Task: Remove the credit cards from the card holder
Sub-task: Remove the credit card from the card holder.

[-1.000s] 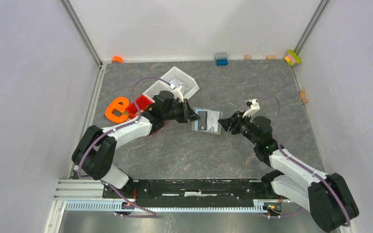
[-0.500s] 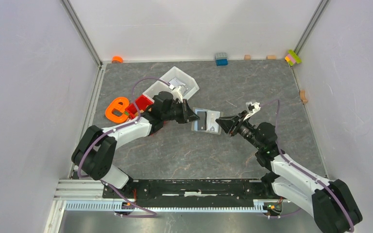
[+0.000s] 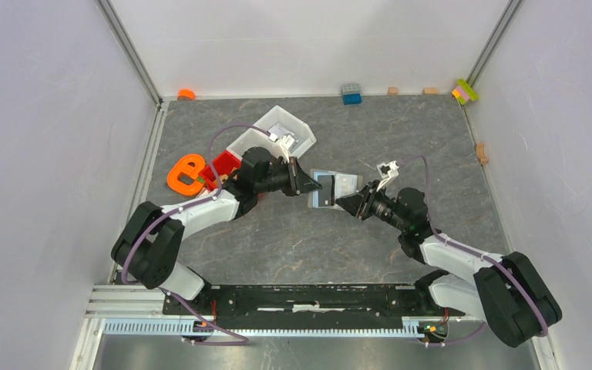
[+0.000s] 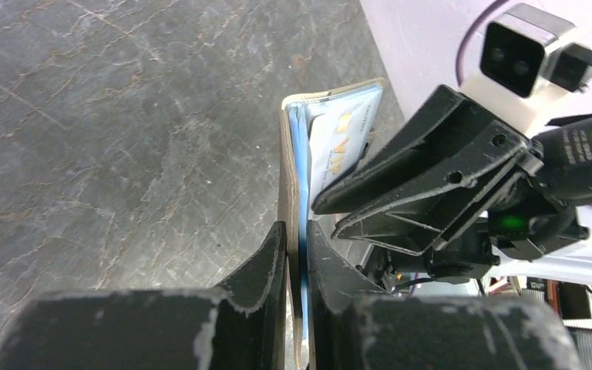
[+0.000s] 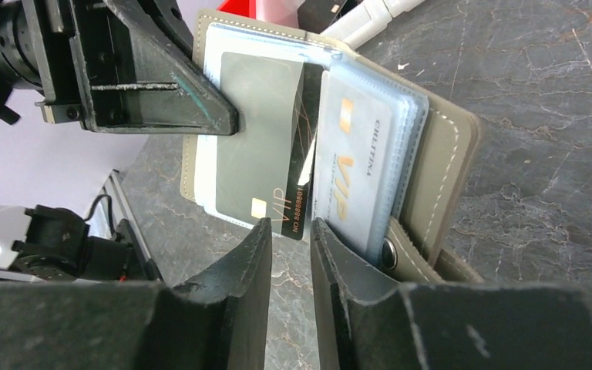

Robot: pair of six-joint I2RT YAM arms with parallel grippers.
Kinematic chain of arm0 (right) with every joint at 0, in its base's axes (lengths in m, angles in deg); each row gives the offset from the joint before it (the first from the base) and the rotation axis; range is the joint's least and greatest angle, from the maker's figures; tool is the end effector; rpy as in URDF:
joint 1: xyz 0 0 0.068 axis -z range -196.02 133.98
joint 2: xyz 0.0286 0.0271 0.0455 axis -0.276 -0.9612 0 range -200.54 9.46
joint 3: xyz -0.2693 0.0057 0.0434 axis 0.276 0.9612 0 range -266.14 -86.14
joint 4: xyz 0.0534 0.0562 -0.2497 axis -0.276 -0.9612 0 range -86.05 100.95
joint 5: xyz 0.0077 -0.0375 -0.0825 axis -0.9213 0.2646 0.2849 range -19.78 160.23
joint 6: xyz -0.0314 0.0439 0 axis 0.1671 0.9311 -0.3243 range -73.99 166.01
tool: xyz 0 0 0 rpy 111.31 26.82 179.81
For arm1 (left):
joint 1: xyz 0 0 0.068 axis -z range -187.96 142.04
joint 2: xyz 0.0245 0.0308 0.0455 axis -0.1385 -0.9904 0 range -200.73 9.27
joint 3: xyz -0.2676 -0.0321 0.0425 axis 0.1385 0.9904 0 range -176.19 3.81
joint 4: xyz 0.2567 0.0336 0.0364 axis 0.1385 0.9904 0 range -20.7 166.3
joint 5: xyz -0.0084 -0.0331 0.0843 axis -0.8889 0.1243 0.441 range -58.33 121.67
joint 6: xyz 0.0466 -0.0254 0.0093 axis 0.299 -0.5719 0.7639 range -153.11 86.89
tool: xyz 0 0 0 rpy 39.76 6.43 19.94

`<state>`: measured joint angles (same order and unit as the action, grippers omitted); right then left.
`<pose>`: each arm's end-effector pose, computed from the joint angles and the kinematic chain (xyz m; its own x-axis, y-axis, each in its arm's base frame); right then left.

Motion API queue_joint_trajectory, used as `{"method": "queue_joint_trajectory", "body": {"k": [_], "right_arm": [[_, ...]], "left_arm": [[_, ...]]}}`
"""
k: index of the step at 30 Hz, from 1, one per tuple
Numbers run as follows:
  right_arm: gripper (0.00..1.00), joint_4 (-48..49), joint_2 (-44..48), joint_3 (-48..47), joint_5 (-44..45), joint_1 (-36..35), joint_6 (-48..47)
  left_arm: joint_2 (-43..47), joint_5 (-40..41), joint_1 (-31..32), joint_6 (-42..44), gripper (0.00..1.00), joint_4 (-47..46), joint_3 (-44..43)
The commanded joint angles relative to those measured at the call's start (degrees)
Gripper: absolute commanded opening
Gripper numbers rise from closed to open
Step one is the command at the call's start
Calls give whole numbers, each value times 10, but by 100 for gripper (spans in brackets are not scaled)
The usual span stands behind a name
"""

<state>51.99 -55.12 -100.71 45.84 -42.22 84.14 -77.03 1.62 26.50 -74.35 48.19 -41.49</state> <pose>0.1867 0.1082 0.1862 -0.5843 0.3392 -0.7373 -0.5178 0.5437 0.6605 0.2584 -0.1991 0.2259 -0.7898 -0.1500 -0.5948 0.4753 0.4633 -0.7480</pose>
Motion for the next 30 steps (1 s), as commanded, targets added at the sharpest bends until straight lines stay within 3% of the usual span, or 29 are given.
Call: {"method": "queue_joint_trajectory", "body": {"k": [1, 7, 16, 25, 30], "right_arm": [[31, 60, -1, -11, -40, 23, 39], [37, 106, -17, -1, -78, 42, 76], [43, 275, -63, 38, -133, 68, 177], [22, 398, -67, 60, -151, 71, 229], [19, 472, -76, 71, -156, 72, 260]], "left_arm": [[18, -47, -4, -35, 2, -82, 3], [8, -86, -3, -67, 2, -148, 11], [-4, -110, -3, -91, 2, -187, 12], [-12, -109, -4, -90, 2, -172, 6], [-15, -113, -3, -92, 2, -176, 5]]}}
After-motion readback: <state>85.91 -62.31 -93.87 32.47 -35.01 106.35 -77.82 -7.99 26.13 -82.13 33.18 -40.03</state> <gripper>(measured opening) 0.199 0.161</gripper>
